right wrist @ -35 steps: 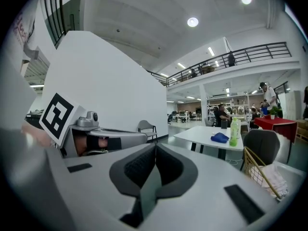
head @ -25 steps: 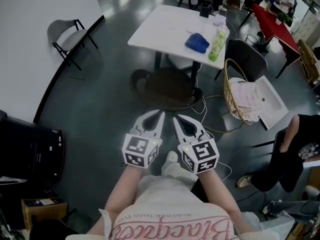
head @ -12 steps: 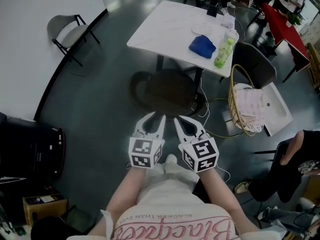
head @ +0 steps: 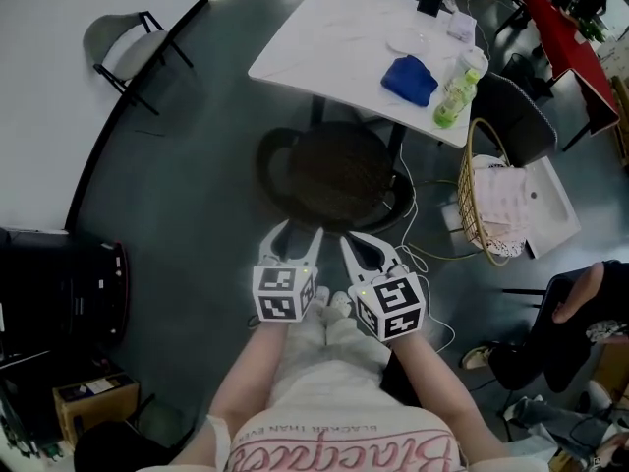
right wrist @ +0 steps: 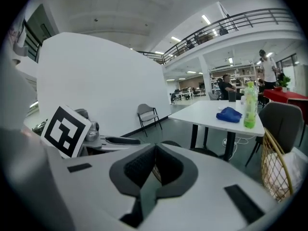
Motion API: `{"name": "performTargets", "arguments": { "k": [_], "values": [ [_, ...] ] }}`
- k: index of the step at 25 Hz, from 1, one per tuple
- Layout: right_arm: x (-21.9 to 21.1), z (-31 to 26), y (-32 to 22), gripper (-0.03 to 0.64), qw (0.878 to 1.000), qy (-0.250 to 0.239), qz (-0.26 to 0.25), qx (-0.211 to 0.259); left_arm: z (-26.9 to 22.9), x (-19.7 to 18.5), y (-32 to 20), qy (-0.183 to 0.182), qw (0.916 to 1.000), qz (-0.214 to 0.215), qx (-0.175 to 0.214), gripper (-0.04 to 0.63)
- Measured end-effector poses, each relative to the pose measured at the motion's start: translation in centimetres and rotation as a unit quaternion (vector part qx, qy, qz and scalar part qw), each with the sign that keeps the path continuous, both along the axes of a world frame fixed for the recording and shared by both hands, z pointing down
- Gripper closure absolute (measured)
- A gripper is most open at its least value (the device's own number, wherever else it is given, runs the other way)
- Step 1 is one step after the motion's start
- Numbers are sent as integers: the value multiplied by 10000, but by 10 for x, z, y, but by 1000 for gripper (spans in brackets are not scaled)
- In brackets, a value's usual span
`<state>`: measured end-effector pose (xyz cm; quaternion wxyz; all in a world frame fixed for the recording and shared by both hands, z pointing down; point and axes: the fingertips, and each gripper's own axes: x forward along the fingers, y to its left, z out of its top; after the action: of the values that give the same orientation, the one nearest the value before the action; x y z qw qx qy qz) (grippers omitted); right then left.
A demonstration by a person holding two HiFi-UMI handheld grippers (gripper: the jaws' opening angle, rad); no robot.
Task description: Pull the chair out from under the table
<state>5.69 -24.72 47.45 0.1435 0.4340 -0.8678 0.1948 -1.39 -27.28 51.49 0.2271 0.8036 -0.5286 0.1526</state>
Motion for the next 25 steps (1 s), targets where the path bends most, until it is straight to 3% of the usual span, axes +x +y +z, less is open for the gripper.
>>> {"name": "performTargets", "arguments": {
  "k": [9, 11, 15, 25],
  "values": [
    [0, 44, -28, 613, 9981, 585, -101, -192, 81, -30, -16, 141, 9929, -398, -1110, 380],
    [1, 57, -34, 613, 9972, 703, -110, -236, 107, -35, -15, 238, 9868, -560, -1500, 379],
    [6, 77, -38, 612, 9968, 657, 91, -450, 154, -46, -15, 706, 9658, -1093, -2242, 380],
    [7, 118, -25, 613, 9932, 637, 277, -939, 201, -50, -53, 1199, 9447, -1614, -2592, 380]
  ]
}}
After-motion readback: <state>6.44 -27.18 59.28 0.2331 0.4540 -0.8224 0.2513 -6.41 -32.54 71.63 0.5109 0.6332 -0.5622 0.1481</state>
